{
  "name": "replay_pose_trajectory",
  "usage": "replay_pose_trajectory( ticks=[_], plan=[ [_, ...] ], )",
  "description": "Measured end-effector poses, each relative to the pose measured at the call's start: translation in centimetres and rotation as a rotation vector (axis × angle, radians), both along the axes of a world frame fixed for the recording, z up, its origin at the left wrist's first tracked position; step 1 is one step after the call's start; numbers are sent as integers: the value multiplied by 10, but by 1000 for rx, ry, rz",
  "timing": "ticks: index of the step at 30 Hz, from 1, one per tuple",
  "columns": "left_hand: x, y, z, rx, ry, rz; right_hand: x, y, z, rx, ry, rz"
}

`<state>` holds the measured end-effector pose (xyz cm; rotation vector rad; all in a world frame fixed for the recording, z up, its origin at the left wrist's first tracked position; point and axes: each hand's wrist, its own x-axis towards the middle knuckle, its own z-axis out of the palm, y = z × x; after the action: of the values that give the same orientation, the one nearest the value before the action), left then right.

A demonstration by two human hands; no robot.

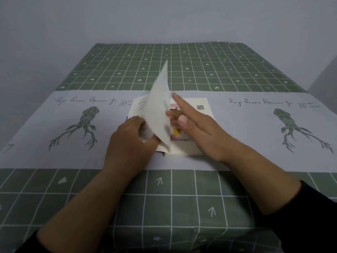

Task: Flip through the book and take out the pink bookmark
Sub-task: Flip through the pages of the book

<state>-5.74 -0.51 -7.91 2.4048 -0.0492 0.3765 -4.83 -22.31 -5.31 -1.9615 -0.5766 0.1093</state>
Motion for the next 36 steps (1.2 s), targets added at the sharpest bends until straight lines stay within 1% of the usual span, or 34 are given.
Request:
replay_pose_trajectory(
  ticks=[2, 6, 7, 10, 12, 14, 17, 22, 26, 28, 31, 36],
  plan=[
    [0, 2, -2, -43, 11, 3, 0, 3, -1, -57, -25, 18],
    [0, 4, -6, -26, -98, -106, -3, 10, -3, -141, -111, 12],
    [0, 4, -6, -36, -97, -113, -4, 11, -3, -157, -121, 13],
    [-2, 4, -6, -142, -63, -12, -4, 14, -5, -204, -157, 10],
    [-3, 3, -4, -226, -117, 65, -2, 15, -6, -217, -158, 22],
    [-5, 2, -1, -245, -172, 66, -2, 16, -7, -217, -116, 24],
    [-5, 2, 0, -321, -163, 23, 0, 17, -8, -249, -126, 24],
    [-7, 1, -2, -296, -193, 2, -2, 19, -7, -254, -133, 16],
    [-7, 3, -1, -368, -137, 1, -3, 21, -7, -282, -168, 14],
    [-8, 1, 1, -347, -128, -2, -4, 22, -7, -313, -197, 17],
    [-3, 0, -4, -293, -148, 52, -3, 23, -8, -369, -244, 14],
    [1, 4, -7, -200, -177, 104, -3, 23, -10, -369, -255, 15]
  ],
)
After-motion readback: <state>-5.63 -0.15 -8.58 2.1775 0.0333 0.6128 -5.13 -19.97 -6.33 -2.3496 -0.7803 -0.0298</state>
